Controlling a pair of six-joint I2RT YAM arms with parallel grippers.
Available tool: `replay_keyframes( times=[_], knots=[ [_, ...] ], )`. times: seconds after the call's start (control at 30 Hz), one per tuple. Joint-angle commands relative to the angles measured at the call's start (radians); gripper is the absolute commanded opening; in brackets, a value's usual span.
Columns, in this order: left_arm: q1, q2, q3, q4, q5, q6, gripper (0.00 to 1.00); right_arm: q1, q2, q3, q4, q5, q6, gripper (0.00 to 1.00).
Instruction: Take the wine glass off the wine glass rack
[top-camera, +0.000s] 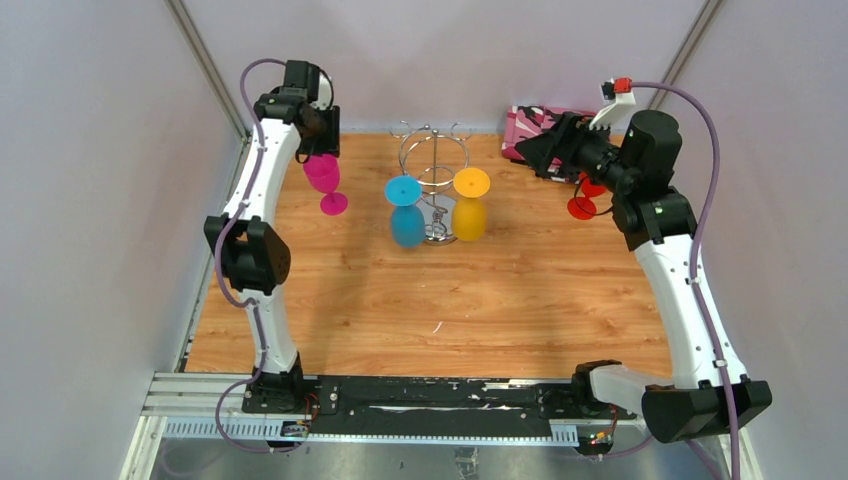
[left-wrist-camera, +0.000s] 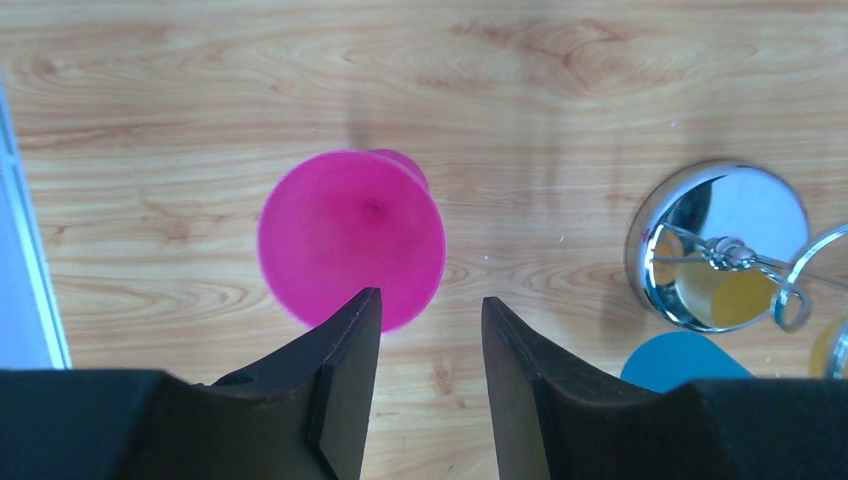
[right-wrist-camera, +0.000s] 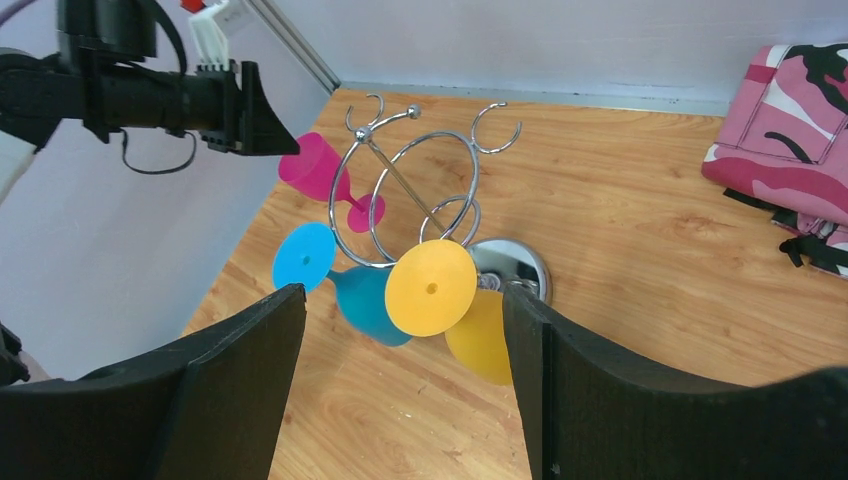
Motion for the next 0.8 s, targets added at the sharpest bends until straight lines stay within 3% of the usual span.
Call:
replay_keyframes(
  times=[0.0, 0.27, 0.43, 0.53, 0.63, 0.7, 0.77],
  knots=[
    [0.004, -0.091, 0.036, -0.02, -0.026, -0.001, 0.47, -0.013, 0.001, -0.015, 0.03, -0.025, 0.014, 0.77],
    [-0.009, -0.235, 0.033, -0.014, 0.024, -0.017, 0.46, -0.013, 0.008, -0.04, 0.042, -0.027, 0.024, 0.77],
    [-0.089, -0.385, -0.024, 0.074, 0.058, -0.016, 0.48, -0.014, 0.001, -0.105, 0.093, -0.052, 0.061, 0.76],
    [-0.113, -0.56, -0.238, 0.343, 0.271, -0.048, 0.49, -0.013, -0.023, -0.163, 0.146, -0.071, 0.089, 0.76],
    [-0.113, -0.806, -0.601, 0.843, 0.515, -0.201, 0.53, -0.014, -0.042, -0.197, 0.169, -0.076, 0.108, 0.76],
    [-0.114, -0.895, -0.781, 1.084, 0.609, -0.32, 0.53, -0.015, -0.045, -0.218, 0.193, -0.106, 0.135, 0.77],
    [-0.115, -0.956, -0.868, 1.205, 0.641, -0.369, 0.53, -0.016, -0.045, -0.25, 0.236, -0.144, 0.176, 0.77]
  ],
)
